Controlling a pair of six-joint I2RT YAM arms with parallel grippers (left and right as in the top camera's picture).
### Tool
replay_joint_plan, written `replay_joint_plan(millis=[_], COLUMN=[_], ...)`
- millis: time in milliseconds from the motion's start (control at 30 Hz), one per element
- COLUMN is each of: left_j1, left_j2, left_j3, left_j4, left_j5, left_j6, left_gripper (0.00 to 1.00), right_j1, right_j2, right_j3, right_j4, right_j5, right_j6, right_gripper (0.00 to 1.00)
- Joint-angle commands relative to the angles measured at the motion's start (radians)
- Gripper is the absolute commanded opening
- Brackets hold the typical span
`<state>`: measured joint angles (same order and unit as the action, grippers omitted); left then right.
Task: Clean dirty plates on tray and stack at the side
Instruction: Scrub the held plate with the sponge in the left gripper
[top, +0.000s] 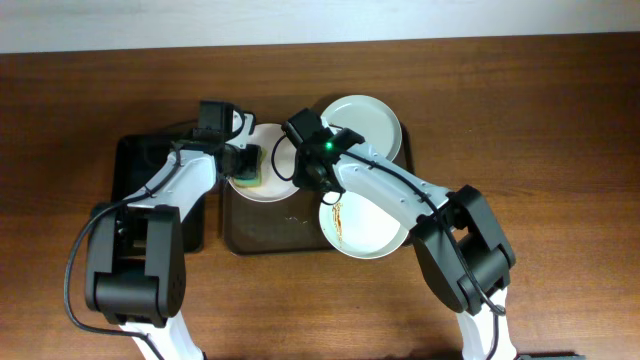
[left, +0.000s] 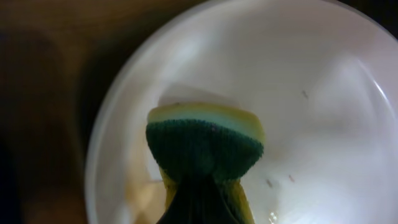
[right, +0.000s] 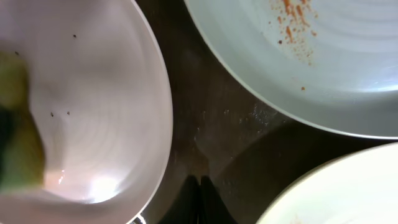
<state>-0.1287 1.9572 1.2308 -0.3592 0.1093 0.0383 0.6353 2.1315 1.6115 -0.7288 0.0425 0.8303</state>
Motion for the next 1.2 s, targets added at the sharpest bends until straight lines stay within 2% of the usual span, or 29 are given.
replay_joint_plan(millis=[0, 67, 133, 167, 233, 267, 367, 500, 567, 633, 667, 867, 933, 1000, 1033, 1100, 1167], left_j1=[0.003, -0.006, -0.009, -0.009, -0.009, -0.009, -0.009, -0.009, -0.009, -0.009, -0.009, -0.009, -0.009, -0.008, -0.006, -0.006, 0.0], left_j2=[0.014, 0.014, 0.014, 0.014, 0.014, 0.014, 0.014, 0.014, 0.014, 0.014, 0.014, 0.013, 0.005, -0.058, -0.121, -0.251, -0.34], left_j3=[-0.006, -0.006, -0.006, -0.006, -0.006, -0.006, -0.006, -0.006, -0.006, -0.006, -0.006, -0.006, 0.005, 0.012, 0.012, 0.012, 0.012], left_j4=[0.094, 0.068, 0.024, 0.001, -0.017, -0.024, -0.032, -0.039, -0.038, -0.03, -0.013, 0.441, 0.489, 0.42, 0.319, 0.11, -0.01], left_j5=[-0.095, -0.096, -0.095, -0.095, -0.095, -0.095, -0.093, -0.087, -0.087, -0.087, -0.087, -0.088, -0.088, -0.087, -0.087, -0.063, -0.065], left_j6=[0.031, 0.03, 0.011, -0.013, -0.027, -0.027, -0.027, -0.027, -0.027, -0.027, -0.027, -0.027, -0.029, -0.111, -0.156, -0.165, -0.165], left_gripper=[0.01, 0.01, 0.01, 0.01, 0.01, 0.01, 0.01, 0.01, 0.01, 0.01, 0.01, 0.01, 0.01, 0.01, 0.01, 0.01, 0.01], right_j1=[-0.003, -0.015, -0.04, -0.058, -0.08, -0.086, -0.086, -0.086, -0.086, -0.086, -0.086, -0.086, -0.087, -0.087, -0.087, -0.087, -0.087], right_j2=[0.007, 0.007, 0.007, 0.007, 0.009, 0.018, 0.068, 0.116, 0.116, 0.116, 0.116, 0.154, 0.157, 0.156, 0.153, 0.127, 0.076], right_j3=[-0.037, -0.037, -0.037, -0.037, -0.037, -0.037, -0.037, -0.037, -0.037, -0.037, -0.037, -0.086, -0.086, -0.085, -0.072, -0.014, 0.037], right_j4=[0.002, 0.053, 0.098, 0.142, 0.184, 0.206, 0.236, 0.251, 0.251, 0.232, 0.212, 0.182, 0.183, 0.184, 0.181, 0.131, 0.048], right_j5=[-0.035, -0.05, -0.069, -0.069, -0.07, -0.08, -0.144, -0.2, -0.201, -0.205, -0.204, -0.287, -0.286, -0.286, -0.286, -0.265, -0.17], right_j6=[-0.013, -0.026, -0.05, -0.094, -0.123, -0.148, -0.158, -0.149, -0.149, -0.134, -0.121, -0.08, -0.081, -0.082, -0.103, -0.174, -0.218], right_gripper=[0.04, 0.05, 0.2, 0.32, 0.4, 0.41, 0.4, 0.23, 0.19, 0.04, 0.04, 0.04, 0.04, 0.04, 0.04, 0.04, 0.04])
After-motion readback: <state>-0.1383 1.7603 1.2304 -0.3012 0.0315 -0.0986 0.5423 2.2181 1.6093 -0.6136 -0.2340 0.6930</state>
